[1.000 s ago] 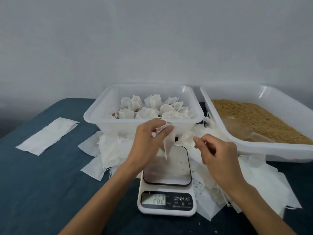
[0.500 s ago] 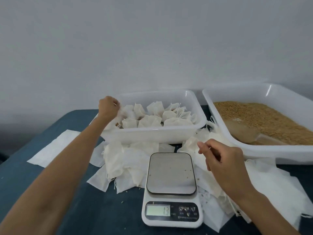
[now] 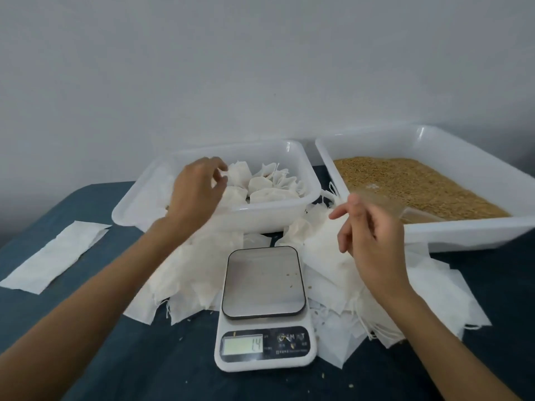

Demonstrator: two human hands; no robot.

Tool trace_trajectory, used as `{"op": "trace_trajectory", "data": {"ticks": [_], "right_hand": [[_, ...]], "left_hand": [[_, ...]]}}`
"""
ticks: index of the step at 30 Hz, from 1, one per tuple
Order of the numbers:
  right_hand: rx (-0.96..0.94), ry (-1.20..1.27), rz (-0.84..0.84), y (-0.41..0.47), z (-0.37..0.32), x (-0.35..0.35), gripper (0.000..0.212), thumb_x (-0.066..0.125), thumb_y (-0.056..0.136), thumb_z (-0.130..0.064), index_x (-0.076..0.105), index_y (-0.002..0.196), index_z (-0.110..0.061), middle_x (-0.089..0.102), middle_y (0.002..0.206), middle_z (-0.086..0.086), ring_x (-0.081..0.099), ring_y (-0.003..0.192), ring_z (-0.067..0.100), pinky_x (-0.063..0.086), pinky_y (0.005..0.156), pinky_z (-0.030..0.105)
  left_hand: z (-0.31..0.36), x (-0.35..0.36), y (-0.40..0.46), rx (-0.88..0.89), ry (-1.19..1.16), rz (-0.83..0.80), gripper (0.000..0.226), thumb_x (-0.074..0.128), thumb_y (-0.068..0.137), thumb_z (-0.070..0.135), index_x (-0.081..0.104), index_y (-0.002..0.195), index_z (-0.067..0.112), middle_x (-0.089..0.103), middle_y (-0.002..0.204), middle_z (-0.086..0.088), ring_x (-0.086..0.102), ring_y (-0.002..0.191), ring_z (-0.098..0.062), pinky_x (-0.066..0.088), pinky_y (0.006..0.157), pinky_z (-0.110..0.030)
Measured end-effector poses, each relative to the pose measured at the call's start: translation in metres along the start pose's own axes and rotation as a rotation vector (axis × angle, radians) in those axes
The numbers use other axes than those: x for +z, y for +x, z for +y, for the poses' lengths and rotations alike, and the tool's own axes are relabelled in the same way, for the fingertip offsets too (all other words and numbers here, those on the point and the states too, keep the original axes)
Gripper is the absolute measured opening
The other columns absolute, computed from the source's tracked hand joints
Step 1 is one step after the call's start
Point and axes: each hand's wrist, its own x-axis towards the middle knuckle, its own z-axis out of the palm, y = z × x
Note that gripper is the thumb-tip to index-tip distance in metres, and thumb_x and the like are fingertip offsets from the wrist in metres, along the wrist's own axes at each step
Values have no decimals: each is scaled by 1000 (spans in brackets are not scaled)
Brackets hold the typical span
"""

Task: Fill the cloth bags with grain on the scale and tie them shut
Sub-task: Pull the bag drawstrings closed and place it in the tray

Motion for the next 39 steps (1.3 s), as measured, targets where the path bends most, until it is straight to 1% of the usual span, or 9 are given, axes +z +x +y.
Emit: {"op": "trace_trajectory", "data": {"ticks": [4, 9, 15, 20, 24, 27, 30, 34, 39], "right_hand": [[11, 75, 24, 3, -2, -3, 42, 40, 110, -34, 67, 82, -16, 53, 47, 9, 46, 39, 12, 36, 46, 17], [-1, 101, 18, 2, -4, -2, 42, 40, 110, -30, 66, 84, -11, 51, 45, 10, 46, 38, 10, 37, 48, 14], [4, 98, 43, 4, -6, -6, 43, 40, 110, -34, 66, 84, -12, 53, 48, 9, 46, 40, 9, 36, 49, 18], [-87, 48, 75, 0, -10, -4, 28, 45, 107, -34, 65, 99, -17, 63, 77, -2, 53, 55, 21, 43, 48, 36], [-95, -1, 24, -8, -7, 6, 20, 50, 105, -38, 62, 102, -22, 64, 82, -7, 57, 60, 17, 48, 52, 35], [132, 162, -167, -14, -5, 12, 23, 54, 102, -42, 60, 99, -20, 66, 74, 4, 57, 49, 26, 48, 47, 37], [356, 301, -271, -14, -5, 16, 28, 66, 94, -39, 61, 107, -15, 69, 76, 7, 66, 61, 29, 56, 52, 39], [381, 349, -257, -11, 0, 14, 30, 75, 88, -9, 63, 116, -15, 71, 91, 21, 72, 81, 25, 59, 70, 29], [297, 304, -273, -11, 3, 14, 36, 79, 82, -5, 63, 113, -14, 65, 68, 5, 67, 68, 16, 54, 73, 22]], "left_hand": [[89, 22, -61, 300, -242, -339, 1, 77, 90, 16, 76, 91, 16, 63, 81, 9, 52, 72, -5, 48, 73, -38], [127, 49, -79, 645, 68, -632, 47, 75, 92, 41, 66, 136, 27, 57, 134, 6, 48, 113, -17, 32, 90, -31], [127, 43, -81, 602, -108, -443, 21, 57, 106, 16, 77, 108, 9, 72, 104, -5, 62, 94, -28, 48, 84, -45], [99, 27, -85, 50, -553, -175, 8, 70, 97, 6, 75, 91, 9, 73, 86, 2, 64, 77, -11, 53, 76, -27], [75, 18, -99, -221, -803, -33, 15, 76, 93, 7, 74, 82, 18, 75, 89, 8, 67, 79, -5, 53, 77, -19], [75, 21, -111, -115, -713, 31, 24, 79, 84, -7, 70, 77, 15, 73, 97, 10, 69, 88, -11, 53, 81, -21], [79, 25, -119, 56, -566, 60, 29, 80, 76, -16, 68, 78, 11, 68, 97, 7, 66, 91, -7, 47, 81, -11], [78, 30, -124, 142, -421, 70, 36, 79, 75, -16, 58, 79, 13, 62, 95, 8, 59, 92, -7, 44, 81, -14], [85, 26, -128, 207, -378, 31, 39, 72, 77, -6, 58, 101, 22, 57, 108, 10, 60, 100, -19, 51, 83, -35]]}}
